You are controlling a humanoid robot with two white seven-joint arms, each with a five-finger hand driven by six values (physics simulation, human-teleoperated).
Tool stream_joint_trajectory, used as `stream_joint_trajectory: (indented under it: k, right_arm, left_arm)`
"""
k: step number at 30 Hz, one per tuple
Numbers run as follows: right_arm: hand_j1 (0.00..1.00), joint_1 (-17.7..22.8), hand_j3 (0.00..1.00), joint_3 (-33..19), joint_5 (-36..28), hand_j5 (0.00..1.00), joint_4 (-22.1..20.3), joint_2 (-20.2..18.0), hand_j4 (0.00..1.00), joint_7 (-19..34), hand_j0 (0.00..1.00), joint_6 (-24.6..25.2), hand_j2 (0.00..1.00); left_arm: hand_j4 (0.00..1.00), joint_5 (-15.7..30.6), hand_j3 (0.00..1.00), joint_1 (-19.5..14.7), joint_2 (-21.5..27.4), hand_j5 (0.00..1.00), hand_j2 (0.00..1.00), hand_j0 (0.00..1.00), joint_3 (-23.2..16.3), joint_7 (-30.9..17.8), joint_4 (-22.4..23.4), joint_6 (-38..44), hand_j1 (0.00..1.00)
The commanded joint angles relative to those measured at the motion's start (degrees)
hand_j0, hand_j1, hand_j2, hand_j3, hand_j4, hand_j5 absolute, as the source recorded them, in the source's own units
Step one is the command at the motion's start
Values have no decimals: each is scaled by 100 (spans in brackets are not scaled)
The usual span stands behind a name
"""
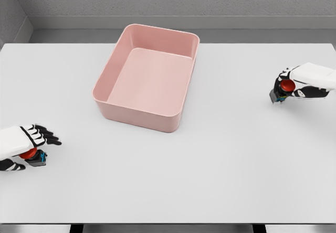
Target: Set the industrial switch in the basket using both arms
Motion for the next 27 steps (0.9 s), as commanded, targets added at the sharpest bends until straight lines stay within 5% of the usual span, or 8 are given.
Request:
stream_joint_trajectory:
  k: [1, 5, 13, 19, 27]
  right_arm:
    - [46, -8, 46, -8, -38, 46, -12, 70, 46, 15, 46, 10, 46]
    - [45, -105, 45, -8, -38, 45, -100, 149, 45, 76, 45, 10, 45]
    - [45, -316, 45, 9, -38, 45, -135, 395, 45, 226, 45, 10, 45]
    - [45, -474, 45, 9, -38, 45, -311, 474, 45, 305, 45, 10, 45]
    - [45, -685, 45, 18, -38, 45, -443, 606, 45, 331, 45, 10, 45]
  left_arm:
    - [79, 32, 79, 8, 13, 79, 79, 79, 10, -4, 12, 0, 79]
    - [62, 32, 62, 17, 13, 62, 62, 62, 1, -12, 29, 0, 62]
    - [47, 41, 47, 17, 13, 47, 47, 47, 1, -4, -6, 0, 47]
    - [47, 59, 47, 8, 30, 47, 47, 47, 10, -12, -120, 0, 47]
    - [45, 85, 45, 8, 118, 45, 45, 45, 502, -4, -454, 0, 45]
